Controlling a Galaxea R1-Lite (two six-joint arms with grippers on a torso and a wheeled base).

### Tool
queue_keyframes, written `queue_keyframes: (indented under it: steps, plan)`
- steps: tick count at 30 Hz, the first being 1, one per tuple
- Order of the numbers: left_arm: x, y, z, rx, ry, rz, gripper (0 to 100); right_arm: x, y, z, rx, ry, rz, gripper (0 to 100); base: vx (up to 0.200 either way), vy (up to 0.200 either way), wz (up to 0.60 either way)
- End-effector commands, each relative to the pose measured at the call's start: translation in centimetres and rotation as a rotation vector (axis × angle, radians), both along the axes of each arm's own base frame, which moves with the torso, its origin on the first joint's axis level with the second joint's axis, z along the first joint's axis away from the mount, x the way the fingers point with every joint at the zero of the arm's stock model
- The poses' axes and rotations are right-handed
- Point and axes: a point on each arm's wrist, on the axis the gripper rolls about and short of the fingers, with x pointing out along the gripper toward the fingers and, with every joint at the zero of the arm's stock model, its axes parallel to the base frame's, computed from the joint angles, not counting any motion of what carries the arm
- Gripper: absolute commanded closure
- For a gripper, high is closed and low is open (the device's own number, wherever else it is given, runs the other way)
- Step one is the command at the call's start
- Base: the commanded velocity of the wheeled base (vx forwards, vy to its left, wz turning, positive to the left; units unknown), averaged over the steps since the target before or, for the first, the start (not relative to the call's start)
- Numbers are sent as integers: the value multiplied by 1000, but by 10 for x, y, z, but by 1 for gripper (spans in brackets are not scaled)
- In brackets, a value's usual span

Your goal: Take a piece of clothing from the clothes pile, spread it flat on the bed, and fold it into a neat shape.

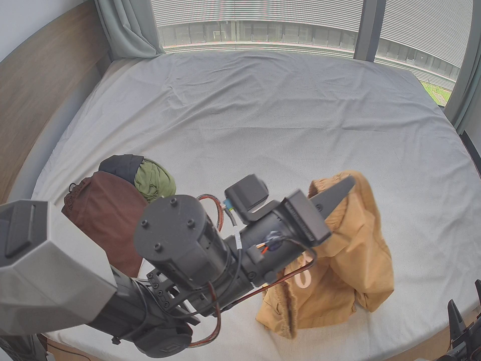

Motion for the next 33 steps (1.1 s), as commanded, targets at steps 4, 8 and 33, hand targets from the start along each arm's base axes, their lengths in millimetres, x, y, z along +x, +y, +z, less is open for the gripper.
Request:
queue_keyframes:
  steps: [4,8,33]
  plan:
    - [19,33,-36,134,67,80,100,0,0,-5,0,0,2,0,0,0,0]
    - [22,42,-41,165,69,107,100,0,0,-5,-1,0,-1,0,0,0,0]
    - [56,126,-46,321,-7,406,100,0,0,-5,-1,0,1,0,0,0,0]
